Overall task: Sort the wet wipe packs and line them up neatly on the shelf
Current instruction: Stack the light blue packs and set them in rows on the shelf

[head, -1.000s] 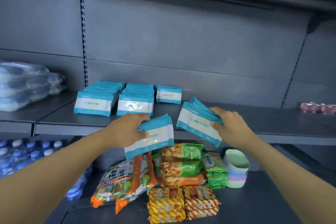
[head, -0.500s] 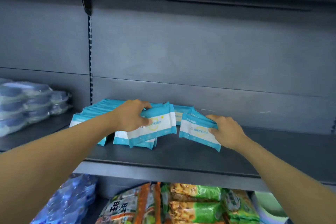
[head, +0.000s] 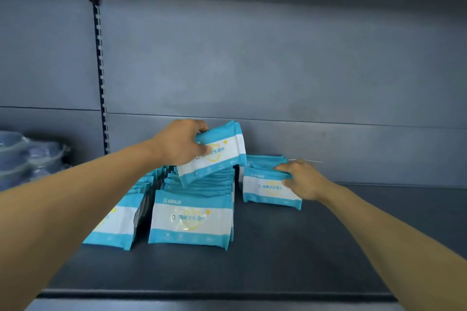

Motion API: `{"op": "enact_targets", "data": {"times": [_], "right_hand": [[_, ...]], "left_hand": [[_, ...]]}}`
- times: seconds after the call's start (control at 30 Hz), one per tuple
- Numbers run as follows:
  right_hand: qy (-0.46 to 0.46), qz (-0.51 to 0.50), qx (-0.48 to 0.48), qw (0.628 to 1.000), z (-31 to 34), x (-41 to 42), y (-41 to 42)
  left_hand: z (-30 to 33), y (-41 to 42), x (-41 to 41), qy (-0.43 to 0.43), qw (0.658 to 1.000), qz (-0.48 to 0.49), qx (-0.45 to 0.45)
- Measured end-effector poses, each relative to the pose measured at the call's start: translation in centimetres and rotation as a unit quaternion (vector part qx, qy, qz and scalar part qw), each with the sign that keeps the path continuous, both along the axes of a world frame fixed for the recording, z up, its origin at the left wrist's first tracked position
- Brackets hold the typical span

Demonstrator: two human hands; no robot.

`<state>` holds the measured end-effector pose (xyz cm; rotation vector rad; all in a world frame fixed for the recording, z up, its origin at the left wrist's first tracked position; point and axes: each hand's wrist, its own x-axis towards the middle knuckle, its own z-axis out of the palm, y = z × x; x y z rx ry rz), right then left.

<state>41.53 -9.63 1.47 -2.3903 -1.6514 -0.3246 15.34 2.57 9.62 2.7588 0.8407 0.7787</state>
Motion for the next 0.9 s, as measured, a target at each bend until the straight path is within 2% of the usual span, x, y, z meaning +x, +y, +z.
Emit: {"op": "enact_targets", "data": {"times": [0.1,0.23,0.33,0.43,0.57,0.67,0.77,0.9], "right_hand": [[-0.026,-0.025,-0.039,0.999,-0.4,0.6,0.5],[0.033,0.010,0.000,0.999,0.0,0.8,1.5],[0.037,0.010,0.005,0.999,0.0,1.1,2.8],[0.009,-0.022,0.017,1.000,-0.5,1.2,3.8],[-0.007,-0.085,0.100,0.991,-1.3,0.7,3.9],[-0.022,-0.118,0.118,0.986,-1.7,0.4,3.8],[0.004,-0.125,0.127,0.984,-1.6,0.5,3.4],[0.097,-0.115,0.188,0.971,-0.6,1.3,1.2]], "left_hand": [[-0.2,0.8,0.4,-0.008,1.000,-0.002,-0.013],[-0.4,1.5,0.8,-0.011,1.000,-0.006,-0.017],[-0.4,1.8,0.9,-0.018,1.000,-0.011,-0.018],[-0.5,2.2,0.8,-0.026,0.999,-0.017,-0.032],[-0.6,2.4,0.7,-0.029,0.999,-0.022,-0.039],[-0.6,2.3,0.9,-0.029,0.998,-0.020,-0.047],[-0.3,1.8,1.7,-0.037,0.997,-0.033,-0.058],[0.1,0.4,4.3,-0.034,0.995,-0.071,-0.062]]}}
